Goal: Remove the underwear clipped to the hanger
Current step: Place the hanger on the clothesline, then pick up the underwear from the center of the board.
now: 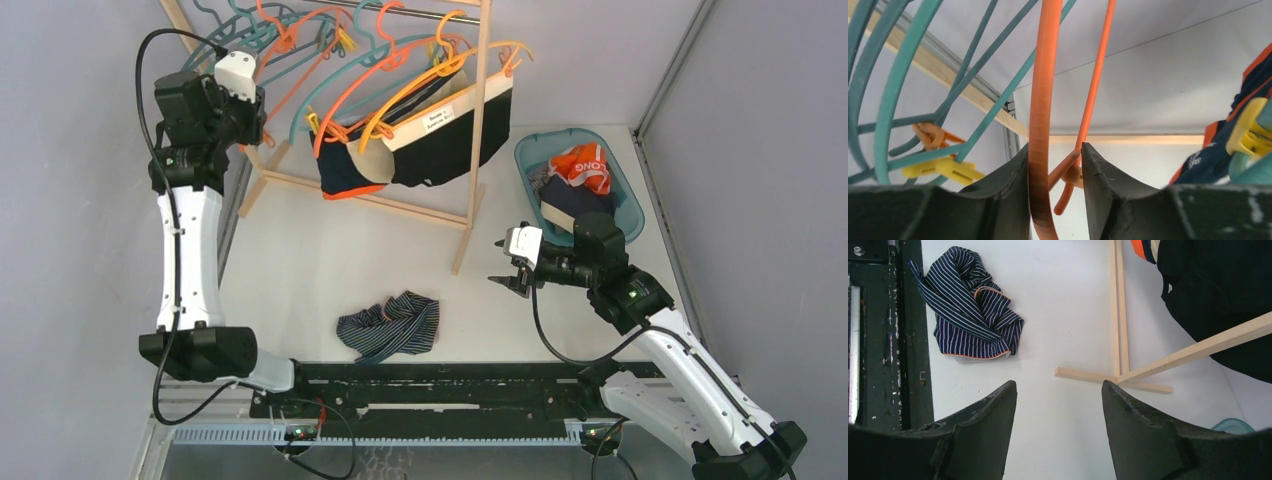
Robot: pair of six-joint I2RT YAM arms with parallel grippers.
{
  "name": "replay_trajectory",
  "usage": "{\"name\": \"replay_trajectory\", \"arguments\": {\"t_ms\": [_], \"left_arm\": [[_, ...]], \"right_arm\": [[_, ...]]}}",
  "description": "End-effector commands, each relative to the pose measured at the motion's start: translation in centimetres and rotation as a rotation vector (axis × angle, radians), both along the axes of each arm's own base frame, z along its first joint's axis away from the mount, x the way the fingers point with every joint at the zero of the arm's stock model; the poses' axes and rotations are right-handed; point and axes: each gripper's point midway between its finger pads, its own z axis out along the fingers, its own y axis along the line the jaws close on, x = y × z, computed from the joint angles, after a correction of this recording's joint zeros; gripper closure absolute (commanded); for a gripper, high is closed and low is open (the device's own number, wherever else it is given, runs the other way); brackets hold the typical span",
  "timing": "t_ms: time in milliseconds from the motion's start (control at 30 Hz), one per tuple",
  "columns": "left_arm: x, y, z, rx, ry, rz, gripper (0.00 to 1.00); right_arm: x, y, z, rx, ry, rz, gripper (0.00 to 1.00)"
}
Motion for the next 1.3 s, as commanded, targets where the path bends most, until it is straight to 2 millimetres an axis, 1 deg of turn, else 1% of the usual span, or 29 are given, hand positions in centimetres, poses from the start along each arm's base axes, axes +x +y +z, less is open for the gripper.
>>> {"name": "replay_trajectory", "arguments": {"t_ms": [0,33,133,200,233,300,367,433,500,600,667,700,767,800,833,967,1000,1033,1067,1200,1233,1267], "left_arm": [[-3.0,-0.1,3.5,0.014,-0.091,0.020,0.55],[-3.5,0.0,3.8,0.016,-0.100,0.028,0.52],[-5.1,0.8,4.6,0.030,-0.130,0.081,0.33],[-6.6,1.2,5.3,0.049,-0.165,0.107,0.25],[-7.2,1.4,5.3,0.061,-0.173,0.118,0.22],[-8.5,1.6,5.3,0.079,-0.192,0.135,0.17],[-9.6,1.9,4.9,0.093,-0.187,0.153,0.13],[-10.8,1.9,3.9,0.106,-0.166,0.153,0.12],[-12.2,1.3,2.6,0.111,-0.141,0.122,0.11],[-14.6,-0.6,-0.8,0.107,-0.080,0.016,0.08],[-16.1,-1.7,-3.7,0.111,-0.017,-0.055,0.06],[-17.1,-2.3,-5.3,0.115,0.020,-0.093,0.05],[-18.4,-3.5,-8.5,0.125,0.091,-0.172,0.04],[-19.0,-4.1,-10.1,0.135,0.126,-0.216,0.03],[-19.5,-4.8,-11.7,0.151,0.160,-0.264,0.02],[-21.5,-7.7,-17.6,0.219,0.288,-0.458,0.01],[-21.9,-8.4,-19.4,0.234,0.330,-0.502,0.00],[-22.2,-9.2,-20.4,0.255,0.351,-0.548,0.00],[-22.6,-9.9,-22.2,0.272,0.393,-0.587,0.01],[-23.3,-13.1,-26.9,0.360,0.480,-0.731,0.01],[-23.4,-13.5,-27.9,0.374,0.503,-0.753,0.00],[-23.7,-14.4,-28.6,0.395,0.519,-0.799,0.01]], "right_arm": [[-0.1,0.3,0.6,0.012,-0.029,0.018,0.37],[-0.1,0.3,0.6,0.013,-0.028,0.019,0.37],[-0.2,0.3,0.7,0.016,-0.027,0.021,0.37],[-0.2,0.3,0.7,0.019,-0.022,0.017,0.37],[-0.2,0.4,0.6,0.020,-0.019,0.017,0.37],[0.0,0.4,0.6,0.021,-0.013,0.009,0.36],[0.1,0.4,0.6,0.026,0.000,0.002,0.36],[0.1,0.4,0.6,0.028,0.006,-0.003,0.35],[0.3,0.4,0.6,0.029,0.010,-0.019,0.33],[0.7,0.2,0.5,0.027,0.009,-0.041,0.30],[1.1,0.1,0.6,0.031,0.013,-0.065,0.20],[1.3,0.0,0.6,0.033,0.017,-0.081,0.16],[1.8,-0.1,0.6,0.034,0.023,-0.107,0.09],[2.0,-0.1,0.6,0.036,0.026,-0.120,0.03],[2.2,-0.2,0.6,0.039,0.032,-0.134,0.00],[3.1,-0.5,0.4,0.037,0.034,-0.177,0.00],[3.2,-0.6,0.5,0.035,0.032,-0.187,0.00],[3.3,-0.7,0.4,0.033,0.032,-0.192,0.00],[3.5,-0.8,0.3,0.032,0.033,-0.200,0.00],[3.6,-1.2,0.4,0.037,0.040,-0.203,0.00],[3.6,-1.3,0.4,0.039,0.042,-0.206,0.00],[3.7,-1.5,0.3,0.041,0.046,-0.210,0.00]]}}
